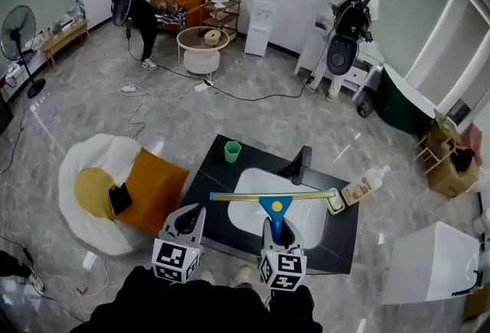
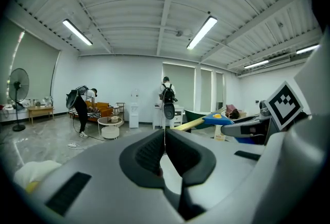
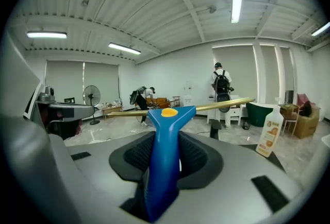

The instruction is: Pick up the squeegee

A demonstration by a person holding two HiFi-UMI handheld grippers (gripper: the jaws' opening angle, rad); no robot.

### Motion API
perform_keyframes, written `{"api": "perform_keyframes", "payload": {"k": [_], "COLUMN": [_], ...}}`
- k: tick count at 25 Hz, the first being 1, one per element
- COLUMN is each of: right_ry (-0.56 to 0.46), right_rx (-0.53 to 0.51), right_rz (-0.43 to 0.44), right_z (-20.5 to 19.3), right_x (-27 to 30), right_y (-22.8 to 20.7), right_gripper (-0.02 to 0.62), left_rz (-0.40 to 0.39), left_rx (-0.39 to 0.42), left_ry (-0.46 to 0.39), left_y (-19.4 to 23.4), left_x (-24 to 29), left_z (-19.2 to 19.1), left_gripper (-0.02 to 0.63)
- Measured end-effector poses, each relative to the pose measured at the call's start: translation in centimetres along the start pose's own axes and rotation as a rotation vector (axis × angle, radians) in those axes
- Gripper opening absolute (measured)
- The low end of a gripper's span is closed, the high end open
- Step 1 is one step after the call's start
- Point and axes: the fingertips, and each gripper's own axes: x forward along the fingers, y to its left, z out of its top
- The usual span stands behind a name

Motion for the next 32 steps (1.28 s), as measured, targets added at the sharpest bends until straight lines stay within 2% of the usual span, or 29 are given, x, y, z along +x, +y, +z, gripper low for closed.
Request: {"api": "perform_keyframes", "payload": {"k": [11, 16, 22, 32], "right_ry": [-0.010, 0.000, 0.001, -0.004], "right_rx": [0.076, 0.102, 0.109, 0.104], "right_rz": [-0.156, -0.197, -0.210, -0.179], "right_z": [-2.9, -4.3, -4.9, -4.4], "right_x": [-6.0, -7.8, -8.4, -7.8], "right_y": [-5.6, -7.4, -8.3, -7.8], "right_gripper": [0.144, 0.144, 0.144, 0.144], "left_rz": [-0.153, -0.191, -0.212, -0.183], "left_rx": [0.050, 0.064, 0.070, 0.062], "left_ry": [0.021, 0.037, 0.046, 0.051], "left_y": [-6.8, -9.1, -10.3, -9.7], "left_x": [1.4, 1.8, 2.1, 1.9], "left_z": [-0.5, -1.1, -1.4, -1.4], "left_gripper": [0.025, 0.025, 0.025, 0.025]}}
